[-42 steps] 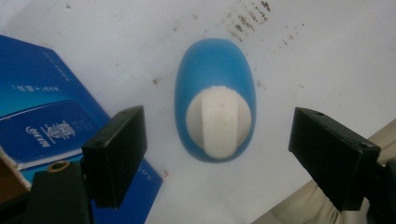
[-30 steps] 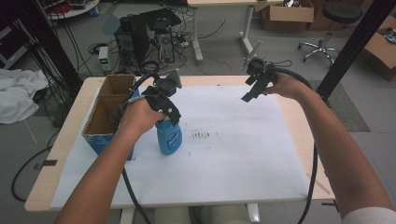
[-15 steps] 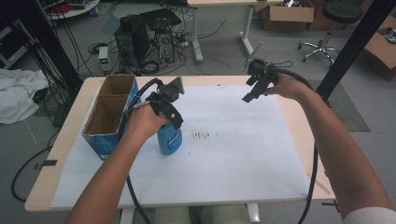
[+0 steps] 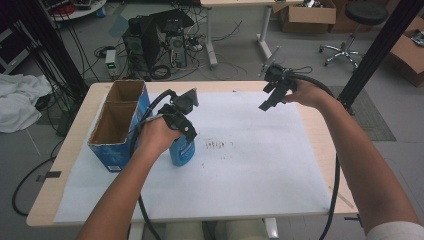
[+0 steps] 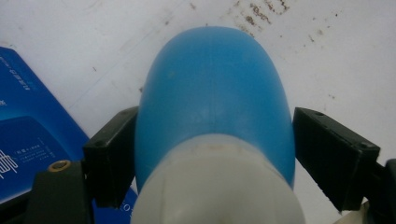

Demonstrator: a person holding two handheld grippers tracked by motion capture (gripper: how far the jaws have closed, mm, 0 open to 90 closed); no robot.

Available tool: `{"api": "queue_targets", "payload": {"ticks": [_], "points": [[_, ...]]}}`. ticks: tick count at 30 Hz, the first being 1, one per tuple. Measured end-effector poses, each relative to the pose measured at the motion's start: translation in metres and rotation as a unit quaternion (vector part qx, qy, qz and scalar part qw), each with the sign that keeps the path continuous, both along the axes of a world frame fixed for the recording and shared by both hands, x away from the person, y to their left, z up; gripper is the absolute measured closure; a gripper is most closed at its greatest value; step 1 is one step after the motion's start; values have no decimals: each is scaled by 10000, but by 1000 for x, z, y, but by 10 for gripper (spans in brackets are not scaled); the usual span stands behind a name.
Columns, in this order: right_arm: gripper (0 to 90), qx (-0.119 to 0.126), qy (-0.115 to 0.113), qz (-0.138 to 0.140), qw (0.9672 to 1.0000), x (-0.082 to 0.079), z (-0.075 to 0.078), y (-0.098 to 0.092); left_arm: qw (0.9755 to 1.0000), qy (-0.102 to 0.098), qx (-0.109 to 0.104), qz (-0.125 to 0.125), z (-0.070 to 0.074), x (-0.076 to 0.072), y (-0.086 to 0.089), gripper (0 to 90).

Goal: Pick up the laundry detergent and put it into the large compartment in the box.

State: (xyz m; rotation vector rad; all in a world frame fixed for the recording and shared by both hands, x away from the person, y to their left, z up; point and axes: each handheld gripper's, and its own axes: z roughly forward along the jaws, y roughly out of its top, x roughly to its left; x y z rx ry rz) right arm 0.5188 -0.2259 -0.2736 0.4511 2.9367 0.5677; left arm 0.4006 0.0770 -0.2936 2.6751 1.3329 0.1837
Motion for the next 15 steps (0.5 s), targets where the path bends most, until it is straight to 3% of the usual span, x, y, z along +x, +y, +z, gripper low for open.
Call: {"api": "queue_targets", "payload": {"ticks": [15], "points": [[166, 8, 6, -6, 10000, -1, 0, -1, 10000, -22, -63, 21, 1, 0, 1, 243]]}}
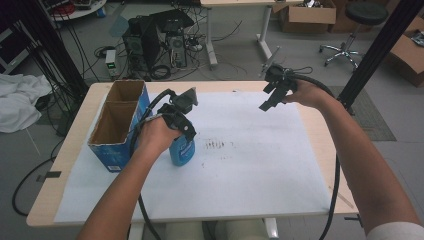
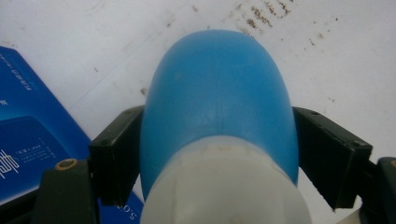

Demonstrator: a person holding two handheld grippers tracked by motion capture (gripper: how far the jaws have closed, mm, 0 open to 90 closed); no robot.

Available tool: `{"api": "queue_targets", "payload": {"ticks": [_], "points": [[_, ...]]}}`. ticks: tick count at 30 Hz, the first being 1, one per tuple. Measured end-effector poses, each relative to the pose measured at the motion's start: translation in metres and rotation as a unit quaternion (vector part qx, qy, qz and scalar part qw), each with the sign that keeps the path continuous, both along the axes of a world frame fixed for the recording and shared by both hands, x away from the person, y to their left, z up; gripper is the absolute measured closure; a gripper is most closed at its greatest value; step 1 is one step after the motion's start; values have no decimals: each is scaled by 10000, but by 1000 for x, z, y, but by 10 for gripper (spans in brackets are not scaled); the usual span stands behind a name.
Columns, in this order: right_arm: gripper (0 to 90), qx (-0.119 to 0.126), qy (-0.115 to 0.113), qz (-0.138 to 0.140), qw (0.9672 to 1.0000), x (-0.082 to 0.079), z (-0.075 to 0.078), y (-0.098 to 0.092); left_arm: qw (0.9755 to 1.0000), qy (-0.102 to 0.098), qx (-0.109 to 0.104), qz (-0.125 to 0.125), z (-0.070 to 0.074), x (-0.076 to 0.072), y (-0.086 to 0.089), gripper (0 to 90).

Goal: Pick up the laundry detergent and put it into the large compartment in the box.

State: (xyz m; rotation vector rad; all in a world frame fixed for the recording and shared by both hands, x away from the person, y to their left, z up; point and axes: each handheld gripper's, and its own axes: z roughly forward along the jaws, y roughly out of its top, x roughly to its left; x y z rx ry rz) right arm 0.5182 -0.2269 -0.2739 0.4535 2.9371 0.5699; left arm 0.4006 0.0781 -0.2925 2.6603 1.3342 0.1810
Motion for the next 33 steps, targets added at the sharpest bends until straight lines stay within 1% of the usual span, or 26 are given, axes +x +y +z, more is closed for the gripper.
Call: {"api": "queue_targets", "payload": {"ticks": [9, 11, 12, 19, 26, 29, 33], "points": [[167, -9, 13, -6, 10000, 0, 0, 0, 10000, -8, -26, -10, 1, 0, -1, 271], [167, -11, 6, -8, 10000, 0, 0, 0, 10000, -4, -10, -33, 2, 0, -1, 286], [167, -11, 8, -2, 10000, 0, 0, 0, 10000, 2, 30, -41, 2, 0, -1, 287], [168, -17, 10, 3, 10000, 0, 0, 0, 10000, -8, 28, -31, 2, 0, -1, 308], [168, 0, 18, 4, 10000, -1, 0, 0, 10000, -15, 9, -15, 3, 0, 0, 320], [168, -2, 28, -10, 10000, -1, 0, 0, 10000, -23, 46, -38, 3, 0, 0, 320], [168, -13, 27, 4, 10000, -1, 0, 0, 10000, -31, 44, -33, 3, 0, 0, 326]]}}
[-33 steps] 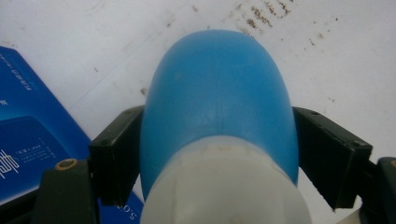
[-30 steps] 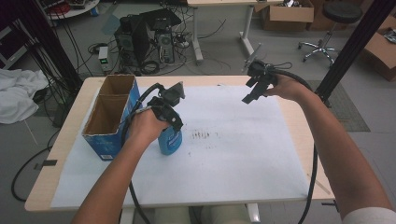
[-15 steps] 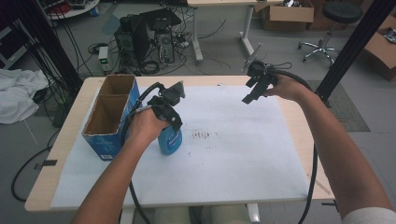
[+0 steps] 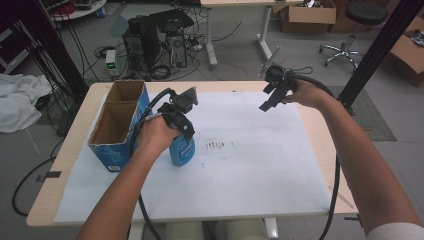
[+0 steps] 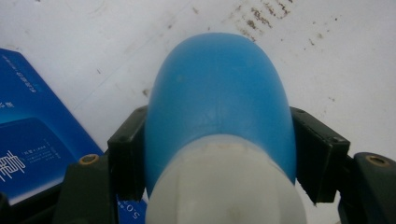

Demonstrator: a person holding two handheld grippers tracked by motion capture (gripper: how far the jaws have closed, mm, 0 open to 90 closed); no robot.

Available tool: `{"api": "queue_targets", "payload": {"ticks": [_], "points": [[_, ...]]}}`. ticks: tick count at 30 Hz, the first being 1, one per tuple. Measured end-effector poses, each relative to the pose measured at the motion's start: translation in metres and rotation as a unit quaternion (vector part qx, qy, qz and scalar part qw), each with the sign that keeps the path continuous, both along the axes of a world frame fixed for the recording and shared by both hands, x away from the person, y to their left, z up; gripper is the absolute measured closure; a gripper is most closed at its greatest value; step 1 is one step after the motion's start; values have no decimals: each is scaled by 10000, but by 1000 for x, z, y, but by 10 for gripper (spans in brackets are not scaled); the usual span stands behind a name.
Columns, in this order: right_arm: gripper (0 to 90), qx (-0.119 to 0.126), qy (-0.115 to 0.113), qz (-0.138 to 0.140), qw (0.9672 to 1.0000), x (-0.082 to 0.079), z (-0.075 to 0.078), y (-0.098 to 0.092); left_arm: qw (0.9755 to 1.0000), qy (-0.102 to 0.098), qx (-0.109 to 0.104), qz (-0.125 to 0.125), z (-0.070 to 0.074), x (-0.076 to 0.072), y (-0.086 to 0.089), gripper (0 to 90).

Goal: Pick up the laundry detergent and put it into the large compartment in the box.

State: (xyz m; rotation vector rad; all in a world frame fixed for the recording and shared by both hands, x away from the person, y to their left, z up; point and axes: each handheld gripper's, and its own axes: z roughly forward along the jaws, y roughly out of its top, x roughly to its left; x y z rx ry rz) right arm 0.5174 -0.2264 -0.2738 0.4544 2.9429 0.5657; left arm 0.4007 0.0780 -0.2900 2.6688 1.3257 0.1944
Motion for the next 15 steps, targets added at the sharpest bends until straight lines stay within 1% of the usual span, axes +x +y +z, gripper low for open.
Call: {"api": "queue_targets", "payload": {"ticks": [6, 8, 11, 15], "points": [[168, 3, 7, 7, 10000, 0, 0, 0, 10000, -52, -1, -6, 0, 0, 1, 344], [168, 8, 10, 13, 10000, 0, -1, 1, 10000, -42, 1, -20, 1, 0, 2, 356], [168, 9, 3, 28, 10000, 0, 0, 2, 10000, -61, -71, 30, 1, 0, 2, 372], [168, -1, 13, 21, 10000, 0, -1, 2, 10000, -51, -44, -19, 1, 0, 2, 372]]}}
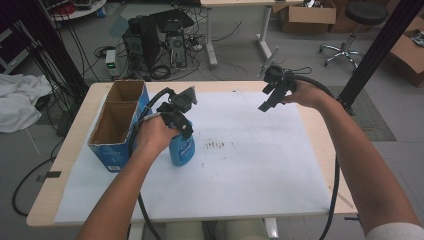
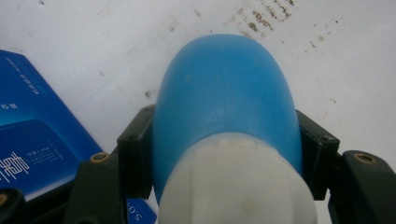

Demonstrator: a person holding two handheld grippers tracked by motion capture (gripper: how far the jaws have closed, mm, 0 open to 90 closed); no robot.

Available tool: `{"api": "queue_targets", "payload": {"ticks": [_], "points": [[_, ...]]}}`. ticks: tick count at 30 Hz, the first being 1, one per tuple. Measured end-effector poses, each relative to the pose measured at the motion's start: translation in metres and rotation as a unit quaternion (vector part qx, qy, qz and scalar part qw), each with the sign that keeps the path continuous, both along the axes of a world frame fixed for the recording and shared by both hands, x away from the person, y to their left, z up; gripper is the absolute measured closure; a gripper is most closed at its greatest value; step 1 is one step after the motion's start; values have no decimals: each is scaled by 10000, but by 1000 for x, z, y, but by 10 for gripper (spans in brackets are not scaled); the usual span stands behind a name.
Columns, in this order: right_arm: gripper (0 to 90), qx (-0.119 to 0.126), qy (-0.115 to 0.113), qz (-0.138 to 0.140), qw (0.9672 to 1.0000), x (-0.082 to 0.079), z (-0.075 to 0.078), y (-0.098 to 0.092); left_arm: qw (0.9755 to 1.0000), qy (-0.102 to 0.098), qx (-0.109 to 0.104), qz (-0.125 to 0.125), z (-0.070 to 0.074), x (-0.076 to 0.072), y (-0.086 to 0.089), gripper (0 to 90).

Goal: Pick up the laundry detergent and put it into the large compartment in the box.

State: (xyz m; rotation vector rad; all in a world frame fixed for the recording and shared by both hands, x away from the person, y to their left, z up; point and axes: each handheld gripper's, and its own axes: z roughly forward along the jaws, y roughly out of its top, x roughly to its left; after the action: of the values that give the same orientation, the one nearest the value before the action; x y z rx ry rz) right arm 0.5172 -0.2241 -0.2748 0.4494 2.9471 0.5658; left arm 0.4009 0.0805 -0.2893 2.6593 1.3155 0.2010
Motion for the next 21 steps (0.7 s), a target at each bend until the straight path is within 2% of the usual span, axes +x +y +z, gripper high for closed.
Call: {"api": "queue_targets", "payload": {"ticks": [7, 10, 13, 16, 21], "points": [[169, 3, 12, 14, 10000, 0, 0, 0, 9999, -30, -101, 30, 0, 0, 2, 379], [169, -4, 17, 15, 10000, 0, 0, 0, 10000, 10, -97, 4, 1, 0, 3, 379], [169, 3, 11, 6, 10000, -1, 0, -1, 9998, 69, -186, 16, 4, -1, 4, 380], [169, -4, 9, -4, 10000, -2, 1, -2, 9997, 71, -239, -2, 13, -2, 4, 380], [169, 15, -27, 5, 10000, -4, 4, -4, 9999, 6, -140, -5, 38, -6, 4, 380]]}}
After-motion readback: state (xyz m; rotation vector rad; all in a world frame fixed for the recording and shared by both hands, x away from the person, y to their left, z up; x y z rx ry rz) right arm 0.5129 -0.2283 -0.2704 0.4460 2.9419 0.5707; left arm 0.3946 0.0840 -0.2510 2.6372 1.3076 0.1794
